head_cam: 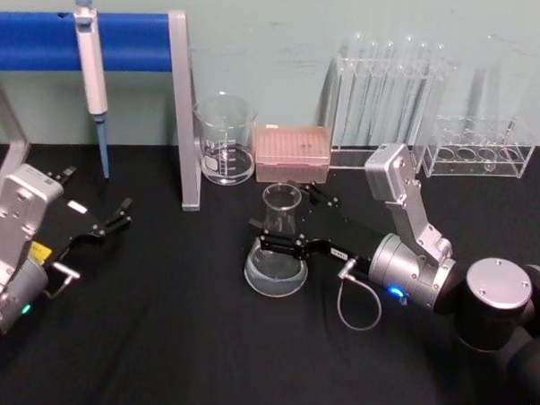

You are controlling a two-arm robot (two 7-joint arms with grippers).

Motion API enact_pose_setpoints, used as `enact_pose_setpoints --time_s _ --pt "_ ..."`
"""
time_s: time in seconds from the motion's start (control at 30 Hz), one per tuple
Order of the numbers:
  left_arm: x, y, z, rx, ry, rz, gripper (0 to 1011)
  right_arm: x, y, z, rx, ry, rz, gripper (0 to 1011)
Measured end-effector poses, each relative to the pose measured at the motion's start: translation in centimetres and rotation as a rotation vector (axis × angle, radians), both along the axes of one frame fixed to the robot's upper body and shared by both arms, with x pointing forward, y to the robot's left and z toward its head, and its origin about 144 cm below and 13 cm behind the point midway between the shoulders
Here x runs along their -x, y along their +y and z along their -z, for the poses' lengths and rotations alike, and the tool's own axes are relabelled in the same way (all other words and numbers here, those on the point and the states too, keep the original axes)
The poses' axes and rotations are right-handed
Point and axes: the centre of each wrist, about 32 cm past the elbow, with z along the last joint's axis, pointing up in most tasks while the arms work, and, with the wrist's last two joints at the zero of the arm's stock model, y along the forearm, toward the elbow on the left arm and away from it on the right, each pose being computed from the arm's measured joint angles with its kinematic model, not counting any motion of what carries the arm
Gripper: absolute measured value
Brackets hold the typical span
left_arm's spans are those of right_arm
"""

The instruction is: Grasp the erlenmeyer flask with one hand, shake it three times, then place it back.

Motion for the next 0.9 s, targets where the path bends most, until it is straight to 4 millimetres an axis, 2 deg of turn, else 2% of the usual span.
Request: enact_pose_setpoints --time_s 0.47,0.9 --pt "0.0 0.0 0.0 0.000 0.000 0.000 1001 0.5 -0.5 0.0 -0.010 0.006 -0.004 1002" --pt "0.0 0.0 0.0 0.000 0.000 0.000 1001 2.7 -2.7 -0.5 -0.017 0.013 0.018 1003"
